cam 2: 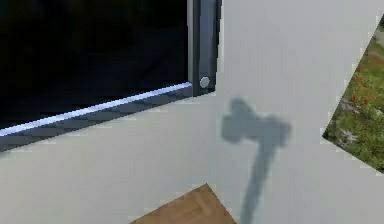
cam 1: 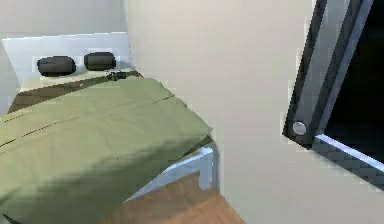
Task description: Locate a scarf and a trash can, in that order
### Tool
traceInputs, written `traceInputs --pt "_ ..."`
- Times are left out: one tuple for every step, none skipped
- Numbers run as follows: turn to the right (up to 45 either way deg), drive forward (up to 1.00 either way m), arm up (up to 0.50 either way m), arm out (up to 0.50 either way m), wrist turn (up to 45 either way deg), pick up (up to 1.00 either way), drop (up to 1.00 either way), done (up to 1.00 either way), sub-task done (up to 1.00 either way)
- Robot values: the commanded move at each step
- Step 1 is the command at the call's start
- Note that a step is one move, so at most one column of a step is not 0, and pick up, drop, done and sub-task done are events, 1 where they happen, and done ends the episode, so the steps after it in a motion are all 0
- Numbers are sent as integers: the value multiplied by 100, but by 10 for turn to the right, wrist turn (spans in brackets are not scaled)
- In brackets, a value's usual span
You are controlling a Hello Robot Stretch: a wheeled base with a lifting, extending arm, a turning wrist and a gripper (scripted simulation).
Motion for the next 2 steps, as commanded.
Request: traceInputs --pt "-450 0 0 0 0 0 0 0 0" --pt "-450 0 0 0 0 0 0 0 0"
